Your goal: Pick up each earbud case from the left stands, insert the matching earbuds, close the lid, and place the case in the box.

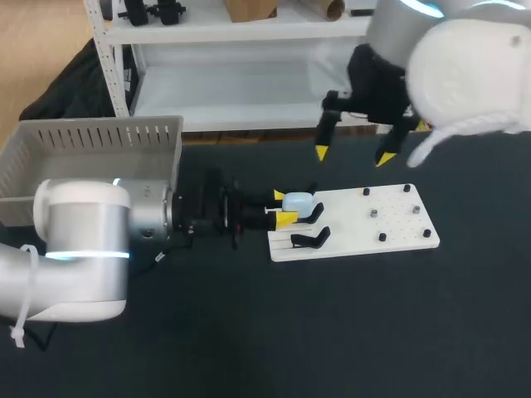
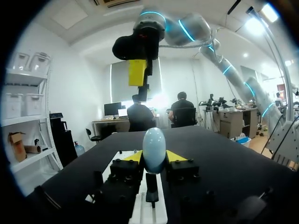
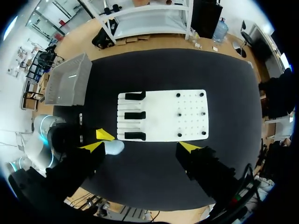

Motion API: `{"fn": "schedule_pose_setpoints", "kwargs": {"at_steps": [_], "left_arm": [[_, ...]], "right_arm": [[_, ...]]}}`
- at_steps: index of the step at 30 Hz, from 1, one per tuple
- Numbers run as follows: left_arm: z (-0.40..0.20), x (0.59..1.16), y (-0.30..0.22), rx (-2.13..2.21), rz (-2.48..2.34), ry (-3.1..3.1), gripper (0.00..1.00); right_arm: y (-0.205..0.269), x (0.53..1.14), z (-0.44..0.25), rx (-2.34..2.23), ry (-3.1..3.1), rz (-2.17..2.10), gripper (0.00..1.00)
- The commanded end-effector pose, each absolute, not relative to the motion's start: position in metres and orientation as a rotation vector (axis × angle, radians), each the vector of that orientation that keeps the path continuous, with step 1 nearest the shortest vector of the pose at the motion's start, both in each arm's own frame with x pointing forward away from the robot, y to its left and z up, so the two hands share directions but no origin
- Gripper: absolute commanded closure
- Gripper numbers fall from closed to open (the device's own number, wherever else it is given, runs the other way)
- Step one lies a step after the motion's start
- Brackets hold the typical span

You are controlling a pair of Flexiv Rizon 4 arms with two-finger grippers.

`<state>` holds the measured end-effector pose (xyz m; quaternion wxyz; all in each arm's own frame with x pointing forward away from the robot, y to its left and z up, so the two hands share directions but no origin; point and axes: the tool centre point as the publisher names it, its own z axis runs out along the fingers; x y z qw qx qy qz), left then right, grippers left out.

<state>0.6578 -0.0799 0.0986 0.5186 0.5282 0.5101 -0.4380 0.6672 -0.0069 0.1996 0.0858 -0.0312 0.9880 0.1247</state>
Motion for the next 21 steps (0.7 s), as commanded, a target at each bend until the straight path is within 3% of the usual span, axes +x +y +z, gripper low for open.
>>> {"fn": "schedule_pose_setpoints", "kwargs": {"at_steps": [1,21], "left_arm": [[0.104,0.658,-0.067,1.249,-1.018,1.237,1.00],[0.139,0.699,0.055,1.013,-0.738,1.395,1.00]], "right_arm": [[-0.026,0.645,0.206,-0.038,2.762,0.419,0.00],[-0.026,0.645,0.206,-0.038,2.762,0.419,0.00]]}}
